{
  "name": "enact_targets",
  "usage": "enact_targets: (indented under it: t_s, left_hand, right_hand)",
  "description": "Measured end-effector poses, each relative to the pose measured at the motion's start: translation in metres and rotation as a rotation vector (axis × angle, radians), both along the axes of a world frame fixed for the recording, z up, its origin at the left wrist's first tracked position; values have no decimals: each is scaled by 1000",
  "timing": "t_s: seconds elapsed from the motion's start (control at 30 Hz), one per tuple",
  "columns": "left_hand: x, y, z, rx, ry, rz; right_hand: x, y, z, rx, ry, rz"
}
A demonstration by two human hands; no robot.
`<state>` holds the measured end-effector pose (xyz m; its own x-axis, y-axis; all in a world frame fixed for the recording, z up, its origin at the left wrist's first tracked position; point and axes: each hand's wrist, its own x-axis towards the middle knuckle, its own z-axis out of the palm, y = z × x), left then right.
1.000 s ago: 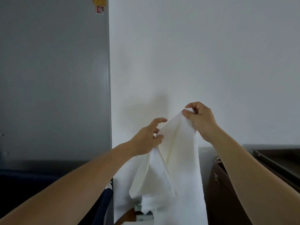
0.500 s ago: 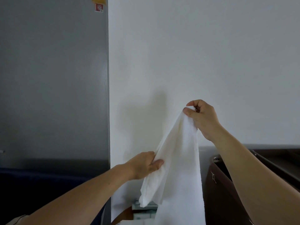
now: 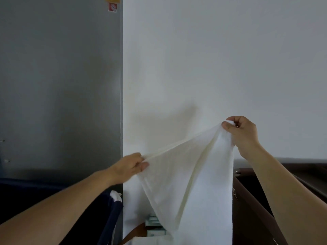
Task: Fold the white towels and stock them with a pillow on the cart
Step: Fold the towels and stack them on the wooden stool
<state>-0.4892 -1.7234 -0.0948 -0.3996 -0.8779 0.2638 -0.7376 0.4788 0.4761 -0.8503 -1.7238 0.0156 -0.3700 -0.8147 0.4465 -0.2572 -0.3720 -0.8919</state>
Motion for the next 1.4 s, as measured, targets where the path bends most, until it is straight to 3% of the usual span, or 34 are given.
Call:
enact_targets:
  t_s: [0.2, 0.43, 0.53, 0.6, 0.67, 0.77, 0.9, 0.97, 1.03, 1.1, 1.2, 1.4]
  left_hand:
    - [29, -11, 58, -267, -122, -35]
    - [37, -9, 80, -384, -242, -1]
    - [45, -20, 91, -287, -234, 102]
    - [48, -28, 100, -196, -319, 166]
    - [46, -36, 106, -184, -442, 205]
    - [37, -51, 112, -211, -519, 245]
    - [25, -62, 151, -329, -385, 297]
    - [16, -62, 182, -520, -262, 325]
    - [6, -59, 206, -667, -145, 370]
    - [1, -59, 216, -669, -130, 409]
    - [6, -61, 213, -591, -229, 414]
    - [4, -28, 224, -593, -134, 428]
  right_hand:
    - [-10, -3, -3, 11, -67, -30]
    - [-18, -4, 10, -10, -96, 48]
    - [-27, -5, 14, 84, 89, 204]
    - [-30, -3, 22, 194, 351, 250]
    - [-26, 0, 29, 297, 619, 242]
    - [-21, -7, 28, 325, 763, 134]
    - [-15, -15, 51, 128, 749, -209]
    - [-17, -16, 77, -27, 567, -317]
    - [-14, -15, 98, -139, 283, -264]
    - [-10, -15, 102, -166, 120, -200]
    - [-6, -15, 86, -114, 115, -124]
    - [-6, -11, 82, -191, 131, -124]
